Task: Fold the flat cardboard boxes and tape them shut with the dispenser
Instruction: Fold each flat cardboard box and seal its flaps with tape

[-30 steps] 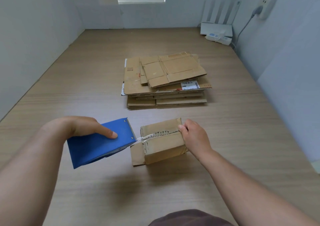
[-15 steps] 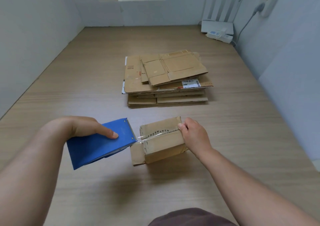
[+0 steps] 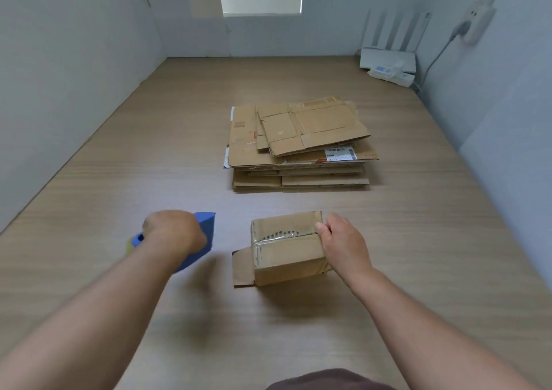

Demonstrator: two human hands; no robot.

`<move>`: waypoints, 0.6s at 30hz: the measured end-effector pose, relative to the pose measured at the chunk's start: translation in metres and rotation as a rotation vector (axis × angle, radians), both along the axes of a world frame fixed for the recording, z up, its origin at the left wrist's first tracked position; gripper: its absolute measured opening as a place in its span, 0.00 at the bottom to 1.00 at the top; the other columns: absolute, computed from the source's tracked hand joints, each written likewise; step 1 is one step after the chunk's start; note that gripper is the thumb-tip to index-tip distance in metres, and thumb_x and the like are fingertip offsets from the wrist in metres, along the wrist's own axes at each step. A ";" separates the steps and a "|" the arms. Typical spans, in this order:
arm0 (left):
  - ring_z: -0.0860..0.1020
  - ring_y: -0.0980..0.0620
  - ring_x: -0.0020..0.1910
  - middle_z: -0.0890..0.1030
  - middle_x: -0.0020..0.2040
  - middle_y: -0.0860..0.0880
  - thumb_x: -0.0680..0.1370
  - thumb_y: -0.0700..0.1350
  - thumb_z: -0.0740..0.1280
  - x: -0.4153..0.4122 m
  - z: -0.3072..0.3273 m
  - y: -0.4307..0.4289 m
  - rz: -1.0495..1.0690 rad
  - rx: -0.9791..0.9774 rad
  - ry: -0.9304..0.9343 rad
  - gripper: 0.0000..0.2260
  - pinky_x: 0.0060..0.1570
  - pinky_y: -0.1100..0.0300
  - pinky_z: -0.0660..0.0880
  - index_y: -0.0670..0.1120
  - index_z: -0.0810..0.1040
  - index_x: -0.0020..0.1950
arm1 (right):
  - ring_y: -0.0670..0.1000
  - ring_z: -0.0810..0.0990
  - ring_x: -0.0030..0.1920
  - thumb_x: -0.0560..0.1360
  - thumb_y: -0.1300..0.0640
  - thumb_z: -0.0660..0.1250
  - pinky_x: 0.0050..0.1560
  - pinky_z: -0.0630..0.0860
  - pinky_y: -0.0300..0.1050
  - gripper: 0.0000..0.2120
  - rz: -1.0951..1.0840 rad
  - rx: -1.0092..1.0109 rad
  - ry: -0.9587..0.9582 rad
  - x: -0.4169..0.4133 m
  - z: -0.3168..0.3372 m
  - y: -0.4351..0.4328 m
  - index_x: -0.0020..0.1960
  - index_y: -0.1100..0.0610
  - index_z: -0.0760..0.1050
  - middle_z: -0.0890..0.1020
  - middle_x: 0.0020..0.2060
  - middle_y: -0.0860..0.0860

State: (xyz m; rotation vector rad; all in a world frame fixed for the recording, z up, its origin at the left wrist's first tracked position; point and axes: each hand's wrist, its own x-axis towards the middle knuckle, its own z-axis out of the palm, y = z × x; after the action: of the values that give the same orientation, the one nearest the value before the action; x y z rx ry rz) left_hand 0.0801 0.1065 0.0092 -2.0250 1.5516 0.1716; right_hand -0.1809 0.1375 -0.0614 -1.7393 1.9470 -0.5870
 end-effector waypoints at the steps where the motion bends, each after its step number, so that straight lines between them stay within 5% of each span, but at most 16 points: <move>1: 0.75 0.50 0.45 0.75 0.43 0.53 0.77 0.53 0.60 0.004 -0.007 0.001 0.025 -0.006 0.026 0.12 0.42 0.60 0.68 0.50 0.77 0.56 | 0.53 0.69 0.41 0.81 0.54 0.57 0.38 0.61 0.47 0.12 -0.008 0.000 0.002 0.000 0.000 0.000 0.40 0.56 0.64 0.69 0.36 0.48; 10: 0.74 0.47 0.44 0.76 0.47 0.49 0.80 0.51 0.58 0.015 -0.053 0.025 0.090 -0.169 0.256 0.12 0.40 0.61 0.67 0.45 0.74 0.55 | 0.54 0.70 0.43 0.81 0.53 0.56 0.39 0.62 0.47 0.12 -0.046 0.026 0.014 0.003 -0.002 -0.001 0.41 0.57 0.66 0.72 0.40 0.51; 15: 0.76 0.41 0.55 0.77 0.58 0.42 0.79 0.48 0.60 0.001 -0.075 0.043 0.187 -0.416 0.364 0.16 0.51 0.53 0.70 0.39 0.69 0.62 | 0.53 0.69 0.42 0.81 0.52 0.56 0.39 0.61 0.47 0.12 -0.037 0.024 0.042 0.004 0.001 0.000 0.42 0.57 0.66 0.72 0.40 0.51; 18: 0.69 0.38 0.64 0.72 0.65 0.41 0.81 0.47 0.57 -0.047 -0.065 0.053 0.168 -0.641 0.805 0.20 0.60 0.48 0.66 0.39 0.65 0.70 | 0.53 0.68 0.42 0.81 0.52 0.56 0.39 0.61 0.47 0.11 -0.041 0.025 0.043 0.003 0.000 0.000 0.42 0.57 0.66 0.72 0.40 0.52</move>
State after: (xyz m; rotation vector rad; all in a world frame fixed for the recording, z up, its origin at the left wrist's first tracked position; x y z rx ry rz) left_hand 0.0329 0.1594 -0.0554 -2.8009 2.0926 0.7031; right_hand -0.1775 0.1374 -0.0613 -1.7140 2.0151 -0.5410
